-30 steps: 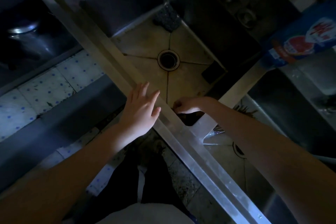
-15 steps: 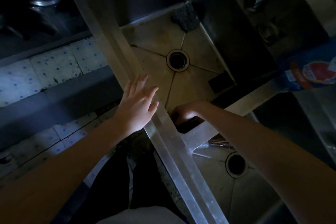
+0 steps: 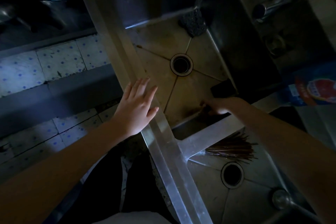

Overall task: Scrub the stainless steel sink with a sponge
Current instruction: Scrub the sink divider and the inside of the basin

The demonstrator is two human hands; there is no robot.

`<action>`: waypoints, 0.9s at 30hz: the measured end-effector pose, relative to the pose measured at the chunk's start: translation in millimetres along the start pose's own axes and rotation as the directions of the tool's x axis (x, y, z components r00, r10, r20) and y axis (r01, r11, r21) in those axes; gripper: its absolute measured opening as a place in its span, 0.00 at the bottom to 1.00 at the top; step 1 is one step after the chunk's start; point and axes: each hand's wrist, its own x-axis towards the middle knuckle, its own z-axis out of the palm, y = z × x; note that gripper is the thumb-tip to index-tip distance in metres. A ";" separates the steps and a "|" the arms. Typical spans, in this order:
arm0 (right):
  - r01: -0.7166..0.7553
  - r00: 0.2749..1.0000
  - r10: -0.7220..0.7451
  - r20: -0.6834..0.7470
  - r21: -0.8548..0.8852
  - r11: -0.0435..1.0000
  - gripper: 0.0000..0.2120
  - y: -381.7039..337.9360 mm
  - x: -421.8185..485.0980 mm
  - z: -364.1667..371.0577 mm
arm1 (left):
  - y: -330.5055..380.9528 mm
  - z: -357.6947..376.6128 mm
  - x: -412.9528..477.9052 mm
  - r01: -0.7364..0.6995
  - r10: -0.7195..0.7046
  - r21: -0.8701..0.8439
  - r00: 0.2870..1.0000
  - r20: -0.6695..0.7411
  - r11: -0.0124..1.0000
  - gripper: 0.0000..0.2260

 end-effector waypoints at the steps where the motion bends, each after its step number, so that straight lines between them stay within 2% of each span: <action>1: -0.024 0.999 0.026 -0.029 0.041 0.999 0.25 8.2 -1.7 -2.6 | -0.1 0.3 -0.4 0.001 -0.001 0.000 1.000 -0.002 1.000 0.28; 3: -0.044 0.996 0.049 -0.077 0.070 0.997 0.23 19.0 -3.8 -6.6 | -0.2 0.8 -0.5 0.003 -0.003 0.004 1.000 0.001 1.000 0.28; 5: -0.018 0.994 0.024 -0.102 0.060 0.998 0.17 21.7 -4.3 -9.6 | -0.4 1.3 -0.1 0.001 -0.001 0.005 1.000 0.009 1.000 0.28; 8: 0.031 0.997 -0.020 -0.080 0.133 0.991 0.15 9.8 -6.9 -7.3 | -0.6 1.5 -0.5 0.001 -0.001 -0.008 1.000 0.007 1.000 0.29; 14: 0.257 0.960 -0.278 0.043 0.263 0.930 0.16 -48.1 -9.5 18.1 | -1.4 1.0 -1.1 -0.006 0.006 -0.018 1.000 0.004 1.000 0.28; 17: 0.325 0.932 -0.357 0.065 0.290 0.900 0.16 -60.5 -7.0 25.7 | -1.3 1.1 -1.1 -0.011 0.011 -0.014 1.000 0.001 1.000 0.29; 24: 0.274 0.952 -0.288 0.102 0.131 0.953 0.18 -27.3 4.6 7.3 | -0.8 3.4 -0.3 0.003 -0.003 -0.019 1.000 -0.003 1.000 0.28; 27: 0.180 0.976 -0.191 0.101 0.107 0.978 0.18 2.9 8.8 -7.4 | -1.8 5.0 0.2 0.002 -0.002 -0.019 1.000 -0.005 1.000 0.29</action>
